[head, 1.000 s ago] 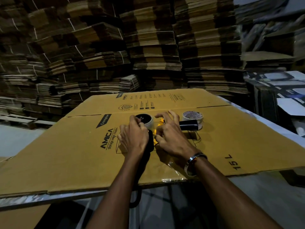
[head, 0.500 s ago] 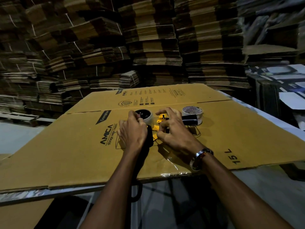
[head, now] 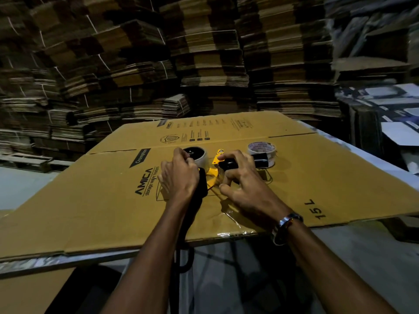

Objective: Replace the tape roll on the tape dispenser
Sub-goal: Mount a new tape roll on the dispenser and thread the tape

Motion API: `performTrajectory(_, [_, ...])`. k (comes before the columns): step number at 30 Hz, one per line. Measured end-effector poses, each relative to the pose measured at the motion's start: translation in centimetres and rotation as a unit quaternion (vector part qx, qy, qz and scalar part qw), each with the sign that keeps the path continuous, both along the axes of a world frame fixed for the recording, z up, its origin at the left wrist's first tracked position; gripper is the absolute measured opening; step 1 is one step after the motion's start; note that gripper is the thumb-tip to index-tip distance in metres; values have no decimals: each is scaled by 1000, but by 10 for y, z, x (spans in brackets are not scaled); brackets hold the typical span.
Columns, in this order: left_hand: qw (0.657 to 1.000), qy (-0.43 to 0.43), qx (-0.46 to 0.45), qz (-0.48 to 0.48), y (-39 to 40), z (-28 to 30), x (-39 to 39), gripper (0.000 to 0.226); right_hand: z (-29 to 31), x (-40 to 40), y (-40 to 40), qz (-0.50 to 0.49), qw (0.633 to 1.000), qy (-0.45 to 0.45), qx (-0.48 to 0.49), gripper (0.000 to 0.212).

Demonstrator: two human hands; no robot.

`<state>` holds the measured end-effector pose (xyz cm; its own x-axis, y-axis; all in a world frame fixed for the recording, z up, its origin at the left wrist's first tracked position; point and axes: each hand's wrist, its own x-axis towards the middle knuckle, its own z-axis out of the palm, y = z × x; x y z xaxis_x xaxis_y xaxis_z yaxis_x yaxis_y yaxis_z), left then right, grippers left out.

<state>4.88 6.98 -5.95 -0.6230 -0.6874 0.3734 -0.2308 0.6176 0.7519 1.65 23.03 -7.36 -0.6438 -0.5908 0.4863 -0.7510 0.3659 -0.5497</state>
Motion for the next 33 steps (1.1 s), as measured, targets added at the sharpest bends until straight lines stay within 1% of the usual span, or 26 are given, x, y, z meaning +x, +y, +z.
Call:
performTrajectory(4, [1000,1,2,-4,0,0,0,15,-8,6,1,-11,1000,6,-25,19])
performTrajectory(8, [1000,1,-2,-9,-1,0,-2,15,-11,10,1,-25,995,12,-100,19])
performTrajectory(13, [1000,1,1,-14,-4,-1,-5,14,-12,13,0,-33,993,54,-95,19])
performTrajectory(18, [1000,3,-3,-25,-4,-2,-8,12,-13,13,0,-37,993,53,-101,17])
performTrajectory(23, [1000,11,-3,-22,-5,-1,-13,10,-15,15,1,-26,992,73,-101,15])
performTrajectory(33, [1000,9,-5,-22,-8,-1,-23,15,-15,23,8,-8,988,56,-141,17])
